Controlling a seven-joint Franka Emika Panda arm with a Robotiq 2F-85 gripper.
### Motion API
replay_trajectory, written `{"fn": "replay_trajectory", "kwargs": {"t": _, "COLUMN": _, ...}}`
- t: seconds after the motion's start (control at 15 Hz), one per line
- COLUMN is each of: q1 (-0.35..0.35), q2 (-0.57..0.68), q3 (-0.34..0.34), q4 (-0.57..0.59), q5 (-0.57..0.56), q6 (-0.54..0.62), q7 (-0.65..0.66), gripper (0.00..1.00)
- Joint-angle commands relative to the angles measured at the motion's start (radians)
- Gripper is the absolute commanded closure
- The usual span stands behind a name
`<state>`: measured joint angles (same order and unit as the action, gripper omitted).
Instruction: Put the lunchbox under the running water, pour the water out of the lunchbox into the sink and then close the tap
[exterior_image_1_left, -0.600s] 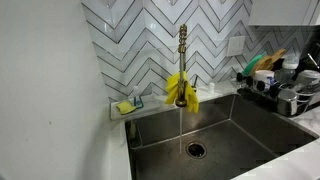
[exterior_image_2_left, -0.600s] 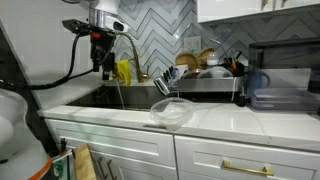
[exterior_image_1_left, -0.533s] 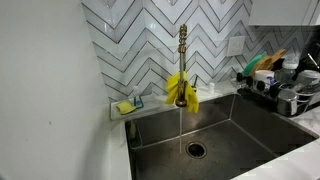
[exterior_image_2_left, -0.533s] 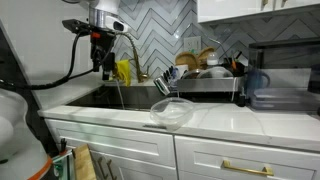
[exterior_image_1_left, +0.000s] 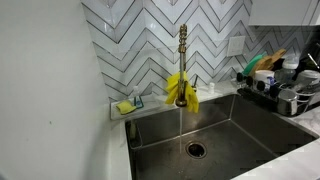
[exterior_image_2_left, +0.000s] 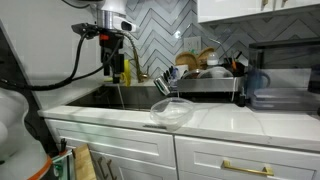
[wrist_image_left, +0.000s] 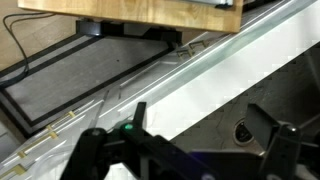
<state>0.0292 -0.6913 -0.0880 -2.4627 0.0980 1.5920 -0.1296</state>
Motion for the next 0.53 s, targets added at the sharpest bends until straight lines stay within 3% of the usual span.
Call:
{"fn": "replay_trajectory", "kwargs": {"t": 0.0, "q1": -0.062, "q2": 0.127, "q3": -0.050, "q4": 0.023, "q5": -0.091, "q6": 0.150, "q7": -0.077, "gripper": 0.00}}
{"fn": "replay_trajectory", "kwargs": {"t": 0.47, "q1": -0.122, "q2": 0.349, "q3": -0.153, "q4": 0.060, "q5": -0.096, "q6": 0.447, "q7": -0.209, "gripper": 0.00}}
